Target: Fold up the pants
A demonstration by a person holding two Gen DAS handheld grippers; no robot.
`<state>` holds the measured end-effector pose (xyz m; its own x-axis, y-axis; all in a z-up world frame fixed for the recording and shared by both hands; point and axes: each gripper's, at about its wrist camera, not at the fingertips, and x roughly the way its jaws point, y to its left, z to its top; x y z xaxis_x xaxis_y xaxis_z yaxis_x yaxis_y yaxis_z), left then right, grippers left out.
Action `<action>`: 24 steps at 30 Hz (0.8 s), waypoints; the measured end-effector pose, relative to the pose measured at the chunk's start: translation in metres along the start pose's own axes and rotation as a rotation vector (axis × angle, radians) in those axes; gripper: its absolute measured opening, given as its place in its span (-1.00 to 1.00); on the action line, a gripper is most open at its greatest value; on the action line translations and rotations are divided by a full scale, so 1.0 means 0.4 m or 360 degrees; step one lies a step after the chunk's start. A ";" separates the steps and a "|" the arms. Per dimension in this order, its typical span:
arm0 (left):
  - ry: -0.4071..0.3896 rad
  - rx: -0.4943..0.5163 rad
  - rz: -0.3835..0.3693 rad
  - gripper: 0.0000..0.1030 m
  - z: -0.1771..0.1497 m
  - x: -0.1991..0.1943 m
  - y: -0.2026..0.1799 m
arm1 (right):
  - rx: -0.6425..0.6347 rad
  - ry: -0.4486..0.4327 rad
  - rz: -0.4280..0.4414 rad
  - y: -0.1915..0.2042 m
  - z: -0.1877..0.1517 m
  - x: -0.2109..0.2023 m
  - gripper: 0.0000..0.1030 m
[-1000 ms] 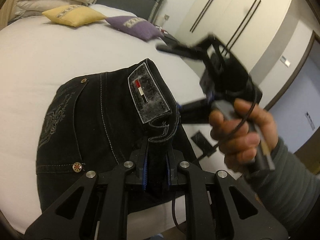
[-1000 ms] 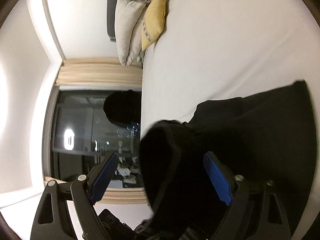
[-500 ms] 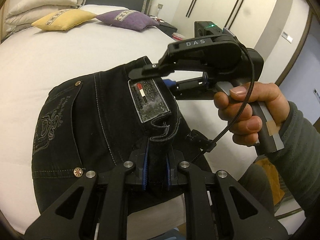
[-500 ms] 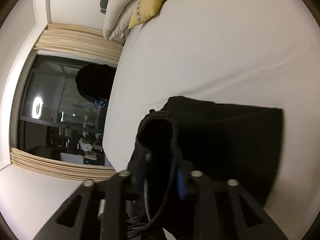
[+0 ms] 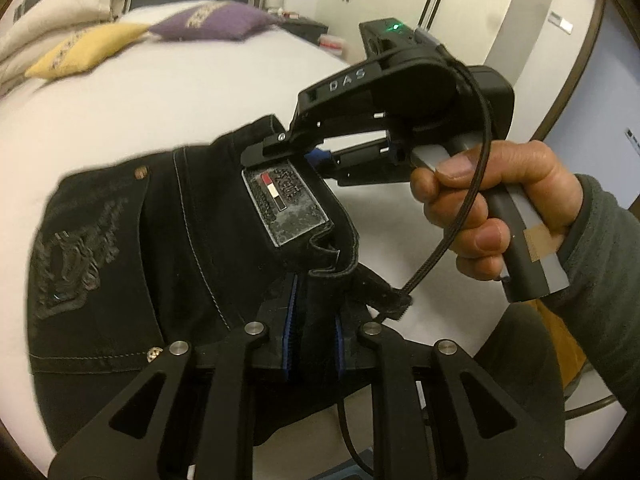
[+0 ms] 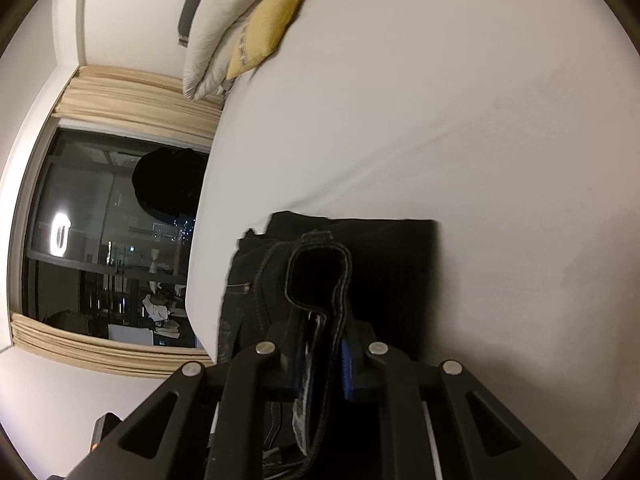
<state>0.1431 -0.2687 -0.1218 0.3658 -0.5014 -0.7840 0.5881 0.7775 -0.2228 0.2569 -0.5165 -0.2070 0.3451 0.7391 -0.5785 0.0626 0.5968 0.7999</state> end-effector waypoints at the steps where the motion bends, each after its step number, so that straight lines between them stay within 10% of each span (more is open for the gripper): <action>1: 0.0031 -0.0018 -0.0010 -0.71 -0.004 0.024 0.005 | 0.0019 0.0002 -0.0005 -0.017 0.000 0.006 -0.71; 7: 0.0043 -0.0031 -0.0077 -0.29 -0.004 0.055 -0.001 | 0.0048 -0.0032 0.0026 -0.058 -0.007 0.014 -0.70; 13: -0.0025 -0.0116 -0.0252 -0.01 -0.019 -0.057 0.031 | 0.0089 -0.0107 0.0040 -0.056 -0.006 -0.038 -0.16; 18: -0.0155 -0.0198 -0.0151 0.09 0.009 -0.140 0.166 | 0.0101 -0.0293 -0.0027 -0.032 -0.022 -0.135 0.11; 24: -0.0151 -0.0290 0.0008 0.09 0.036 -0.100 0.305 | -0.0019 -0.0264 0.0298 0.076 -0.132 -0.139 0.11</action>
<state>0.2107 -0.1594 -0.1091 0.4397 -0.5243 -0.7292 0.4490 0.8315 -0.3271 0.1904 -0.5230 -0.1591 0.4989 0.7763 -0.3853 -0.0276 0.4586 0.8882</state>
